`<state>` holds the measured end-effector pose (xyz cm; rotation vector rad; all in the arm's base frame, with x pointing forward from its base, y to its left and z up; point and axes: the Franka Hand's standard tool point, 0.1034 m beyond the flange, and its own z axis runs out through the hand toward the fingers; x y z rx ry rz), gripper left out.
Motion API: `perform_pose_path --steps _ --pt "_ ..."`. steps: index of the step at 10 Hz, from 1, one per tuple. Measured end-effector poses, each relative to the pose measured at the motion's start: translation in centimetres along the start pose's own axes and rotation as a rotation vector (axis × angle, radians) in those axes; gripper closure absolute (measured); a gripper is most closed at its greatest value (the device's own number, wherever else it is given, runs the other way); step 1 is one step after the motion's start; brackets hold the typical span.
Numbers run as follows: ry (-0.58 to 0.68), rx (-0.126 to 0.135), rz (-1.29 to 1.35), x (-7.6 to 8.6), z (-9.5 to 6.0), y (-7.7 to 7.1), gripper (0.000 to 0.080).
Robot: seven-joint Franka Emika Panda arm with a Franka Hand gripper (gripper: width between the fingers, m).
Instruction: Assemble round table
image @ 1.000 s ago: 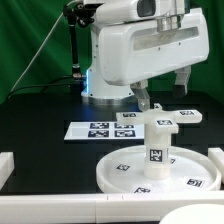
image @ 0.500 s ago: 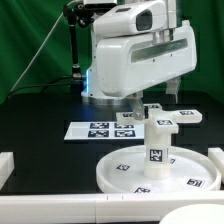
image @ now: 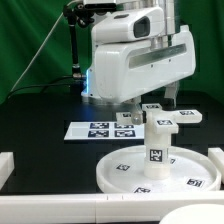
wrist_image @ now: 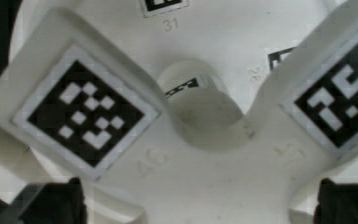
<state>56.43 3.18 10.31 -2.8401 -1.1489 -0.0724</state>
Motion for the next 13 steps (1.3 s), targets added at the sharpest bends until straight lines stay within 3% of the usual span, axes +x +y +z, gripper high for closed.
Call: perform_pose_path --steps 5,6,9,13 --pt "-0.007 0.005 0.008 -0.28 0.50 0.07 0.0151" --pt "-0.008 0.005 0.009 -0.30 0.51 0.08 0.0284" --pt "-0.007 0.004 0.042 -0.32 0.49 0.11 0.0354" --pt "0.007 0.011 0.478 -0.36 0.45 0.07 0.0354"
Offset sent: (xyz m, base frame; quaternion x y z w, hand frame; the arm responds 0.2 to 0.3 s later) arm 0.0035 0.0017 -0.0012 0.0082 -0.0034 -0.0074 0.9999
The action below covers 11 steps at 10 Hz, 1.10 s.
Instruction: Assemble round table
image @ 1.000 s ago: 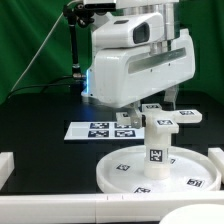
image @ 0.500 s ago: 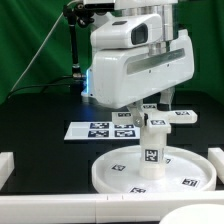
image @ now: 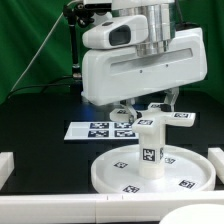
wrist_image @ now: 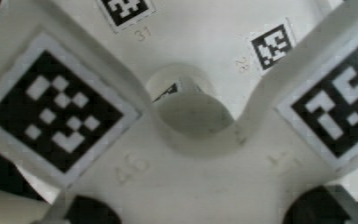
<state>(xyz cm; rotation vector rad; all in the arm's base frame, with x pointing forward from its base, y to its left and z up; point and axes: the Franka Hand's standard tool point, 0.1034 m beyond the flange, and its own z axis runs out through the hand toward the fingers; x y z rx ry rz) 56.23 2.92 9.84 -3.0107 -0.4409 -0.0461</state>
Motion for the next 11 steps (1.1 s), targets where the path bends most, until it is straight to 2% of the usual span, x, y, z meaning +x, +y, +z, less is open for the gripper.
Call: perform_pose_path --steps 2,6,7,8,9,10,11 --pt "0.027 0.006 0.279 0.2 0.0 -0.3 0.0354" --pt "0.030 0.006 0.544 0.4 0.0 -0.5 0.0354" --pt "0.028 0.007 0.571 0.4 0.1 -0.6 0.0324" --pt "0.027 0.007 0.575 0.3 0.1 -0.6 0.0210" --pt "0.028 0.006 0.572 0.4 0.1 -0.6 0.0210" --pt "0.026 0.008 0.563 0.4 -0.2 -0.8 0.0162" --pt "0.013 0.020 0.557 0.2 -1.3 -0.9 0.0153"
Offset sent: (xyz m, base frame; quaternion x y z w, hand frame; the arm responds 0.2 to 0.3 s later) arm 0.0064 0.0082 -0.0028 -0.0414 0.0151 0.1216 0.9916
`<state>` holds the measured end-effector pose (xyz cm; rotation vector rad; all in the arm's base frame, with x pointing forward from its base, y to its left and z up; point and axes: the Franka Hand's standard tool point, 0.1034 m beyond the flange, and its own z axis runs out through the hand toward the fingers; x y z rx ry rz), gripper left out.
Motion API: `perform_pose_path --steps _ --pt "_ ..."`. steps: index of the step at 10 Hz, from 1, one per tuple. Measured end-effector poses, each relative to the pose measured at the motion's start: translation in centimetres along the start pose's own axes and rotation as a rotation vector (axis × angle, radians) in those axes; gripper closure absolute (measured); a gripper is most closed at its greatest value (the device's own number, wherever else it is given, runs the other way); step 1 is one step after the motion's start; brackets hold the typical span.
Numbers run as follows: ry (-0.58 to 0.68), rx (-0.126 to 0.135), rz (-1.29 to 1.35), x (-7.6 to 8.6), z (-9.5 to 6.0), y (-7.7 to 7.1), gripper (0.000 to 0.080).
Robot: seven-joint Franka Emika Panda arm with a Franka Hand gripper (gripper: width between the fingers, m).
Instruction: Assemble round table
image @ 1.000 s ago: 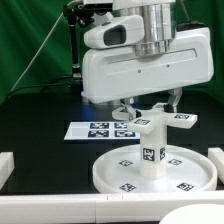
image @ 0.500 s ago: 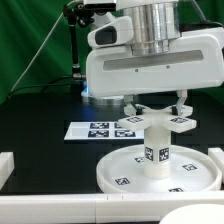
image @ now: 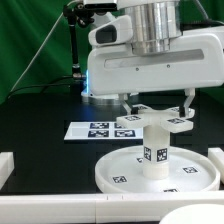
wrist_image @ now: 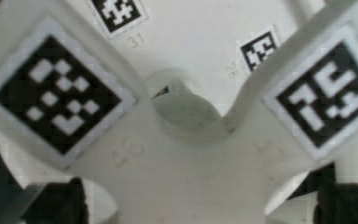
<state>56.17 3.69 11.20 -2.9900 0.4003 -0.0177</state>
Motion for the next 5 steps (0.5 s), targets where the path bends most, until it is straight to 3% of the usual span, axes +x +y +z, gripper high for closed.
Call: perform_pose_path --steps 2,5 --pt "-0.014 0.020 0.009 -0.2 -2.7 -0.2 0.0151" --pt "-0.015 0.015 0.010 -0.2 -2.0 0.0 0.0151"
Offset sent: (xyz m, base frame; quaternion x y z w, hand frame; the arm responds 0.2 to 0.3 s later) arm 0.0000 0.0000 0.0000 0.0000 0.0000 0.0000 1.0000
